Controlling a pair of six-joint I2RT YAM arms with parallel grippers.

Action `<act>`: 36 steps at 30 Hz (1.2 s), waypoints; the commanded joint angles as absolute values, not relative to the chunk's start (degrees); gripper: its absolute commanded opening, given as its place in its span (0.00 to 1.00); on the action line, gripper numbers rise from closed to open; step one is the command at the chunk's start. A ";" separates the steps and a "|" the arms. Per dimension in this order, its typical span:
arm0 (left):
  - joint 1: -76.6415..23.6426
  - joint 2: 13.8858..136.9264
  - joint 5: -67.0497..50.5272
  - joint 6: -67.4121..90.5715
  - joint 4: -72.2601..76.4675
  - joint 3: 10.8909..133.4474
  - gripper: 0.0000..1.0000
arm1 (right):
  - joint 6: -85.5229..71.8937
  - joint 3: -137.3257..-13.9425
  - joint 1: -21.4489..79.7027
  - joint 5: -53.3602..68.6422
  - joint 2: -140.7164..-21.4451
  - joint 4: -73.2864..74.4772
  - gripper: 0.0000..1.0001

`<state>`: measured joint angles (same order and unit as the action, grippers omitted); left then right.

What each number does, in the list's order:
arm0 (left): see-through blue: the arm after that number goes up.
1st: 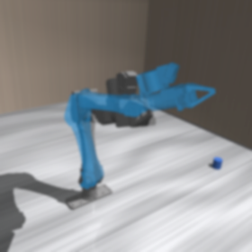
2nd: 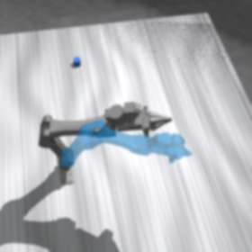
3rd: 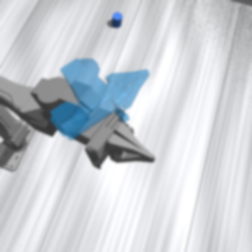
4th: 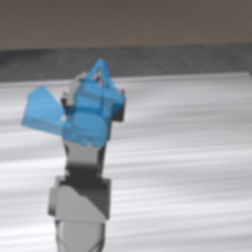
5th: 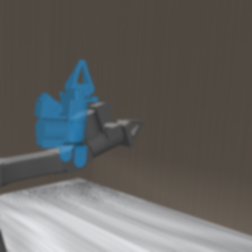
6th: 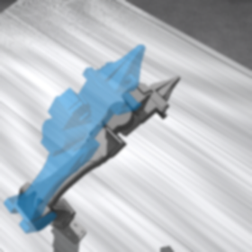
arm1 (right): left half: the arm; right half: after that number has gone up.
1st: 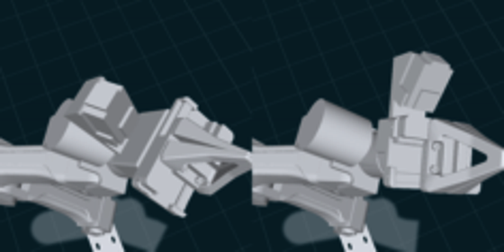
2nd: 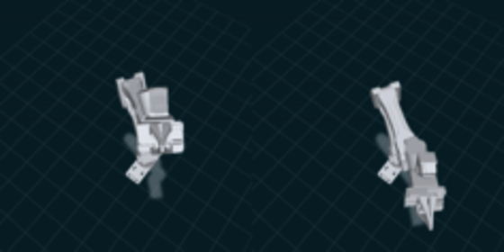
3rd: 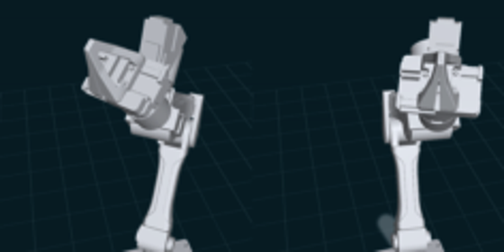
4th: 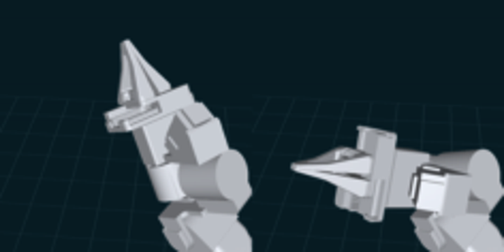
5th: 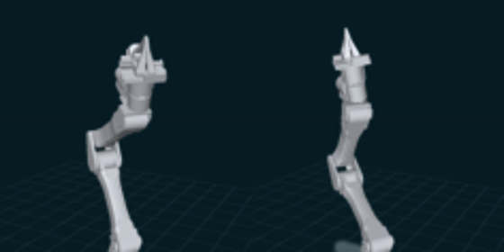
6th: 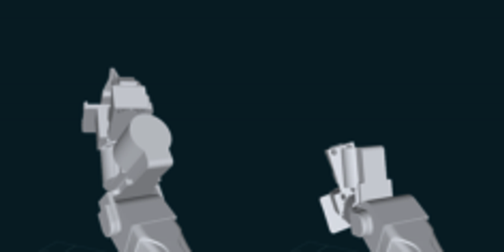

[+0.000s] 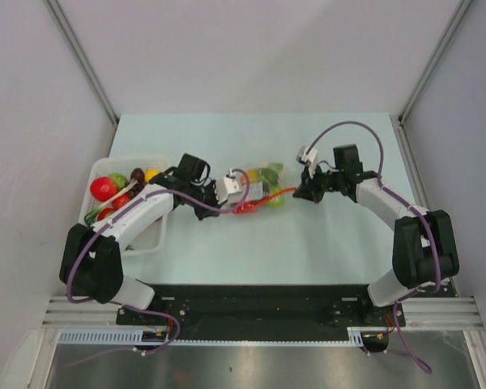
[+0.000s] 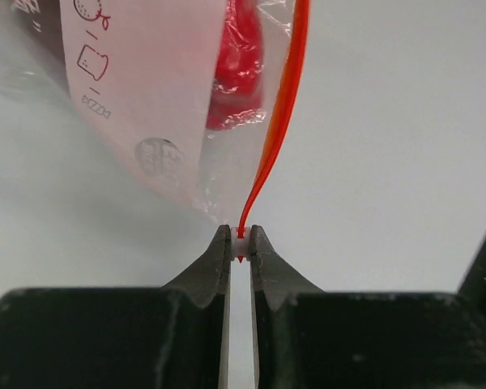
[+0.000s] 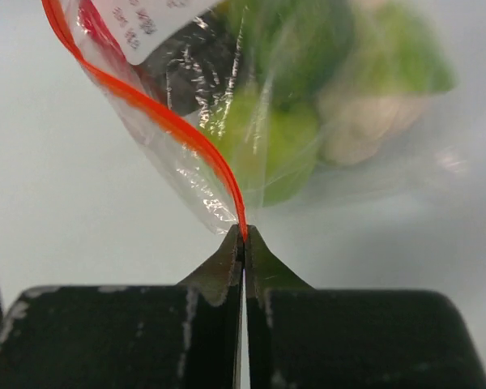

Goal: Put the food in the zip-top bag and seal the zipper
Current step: Place the zipper food storage bag at the center of the board.

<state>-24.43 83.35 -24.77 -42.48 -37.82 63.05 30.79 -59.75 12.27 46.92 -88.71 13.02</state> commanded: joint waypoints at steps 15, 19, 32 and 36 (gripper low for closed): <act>-36.30 66.02 -25.75 -37.09 -36.64 47.46 0.22 | 48.69 -42.54 17.75 42.19 -72.69 31.11 0.25; -36.30 61.71 -28.82 -37.09 -40.86 50.17 0.70 | 46.76 -45.77 15.04 41.66 -68.66 36.37 0.65; -20.05 68.88 -28.76 -21.39 -48.16 84.88 1.00 | 30.16 -73.81 8.00 41.40 -70.13 44.74 1.00; -14.17 75.57 -29.33 -16.01 -52.81 98.84 1.00 | 21.90 -85.04 6.51 38.77 -75.74 42.37 1.00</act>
<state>-19.05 70.54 -28.82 -24.43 -48.16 88.05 32.03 -76.36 7.73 40.73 -71.59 44.25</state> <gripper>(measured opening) 0.996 0.995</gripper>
